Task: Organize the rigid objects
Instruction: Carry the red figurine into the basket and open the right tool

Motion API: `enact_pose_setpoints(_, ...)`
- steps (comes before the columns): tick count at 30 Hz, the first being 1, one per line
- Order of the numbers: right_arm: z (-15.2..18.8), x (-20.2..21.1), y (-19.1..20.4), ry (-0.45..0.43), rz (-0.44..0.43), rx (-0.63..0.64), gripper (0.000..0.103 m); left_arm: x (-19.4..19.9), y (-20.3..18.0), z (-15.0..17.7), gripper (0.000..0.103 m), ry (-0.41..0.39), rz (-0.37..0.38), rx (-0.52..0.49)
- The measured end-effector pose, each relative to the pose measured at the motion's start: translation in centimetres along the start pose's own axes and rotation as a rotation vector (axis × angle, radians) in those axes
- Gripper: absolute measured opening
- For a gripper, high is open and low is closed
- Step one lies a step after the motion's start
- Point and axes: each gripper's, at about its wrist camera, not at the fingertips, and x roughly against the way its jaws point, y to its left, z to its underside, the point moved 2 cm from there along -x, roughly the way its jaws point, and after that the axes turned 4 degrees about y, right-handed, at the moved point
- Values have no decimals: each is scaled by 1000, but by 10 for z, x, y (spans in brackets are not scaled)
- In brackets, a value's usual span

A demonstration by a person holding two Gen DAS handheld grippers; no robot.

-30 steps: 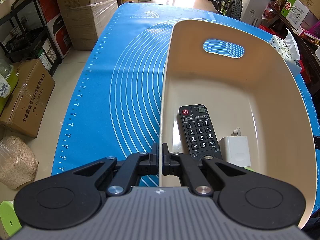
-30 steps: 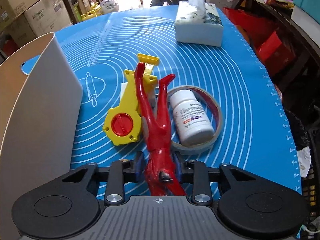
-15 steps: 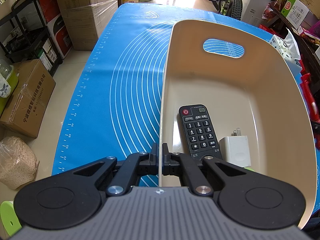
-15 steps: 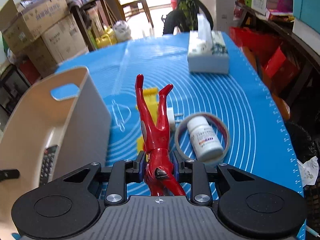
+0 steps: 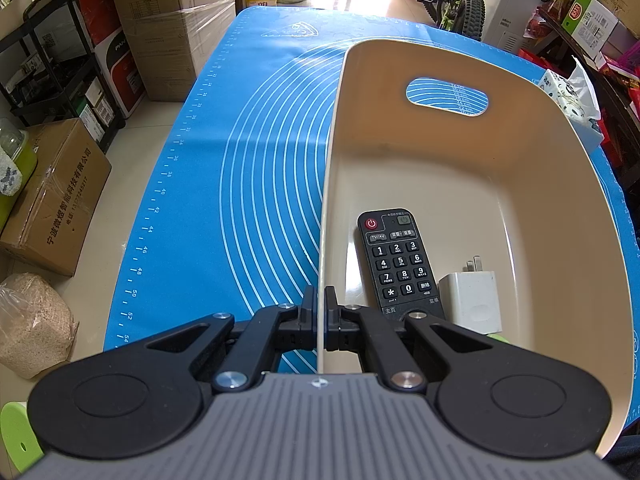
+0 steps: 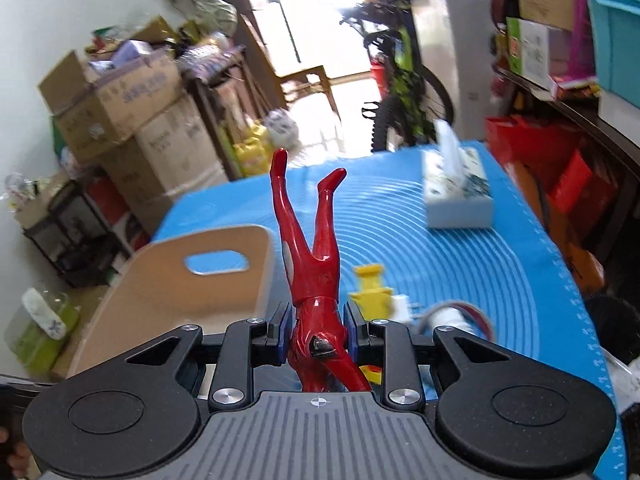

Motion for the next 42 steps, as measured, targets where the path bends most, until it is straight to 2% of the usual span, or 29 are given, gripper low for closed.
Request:
enact_pose_setpoints(6, -3, -1, 40, -18, -64, 71, 36, 0, 0, 0, 4, 0, -1, -2)
enact_pose_setpoints(14, 13, -23, 89, 37, -125, 165, 36, 0, 0, 0, 3, 0, -2, -2)
enact_pose_setpoints(21, 33, -43, 116, 106, -144, 228, 36, 0, 0, 0, 3, 0, -4, -3)
enact_pose_setpoints(30, 63, -66, 136, 247, -156, 299, 36, 0, -1, -1, 3, -1, -5, -5)
enact_pose_setpoints(39, 65, -77, 141, 333, -147, 308, 35, 0, -1, -1, 3, 0, -8, -6)
enact_pose_setpoints(41, 65, -76, 140, 334, -147, 307, 37, -1, -1, -1, 3, 0, -7, -6)
enact_pose_setpoints(42, 64, -75, 138, 329, -146, 303, 44, -1, -1, -1, 3, 0, -8, -7)
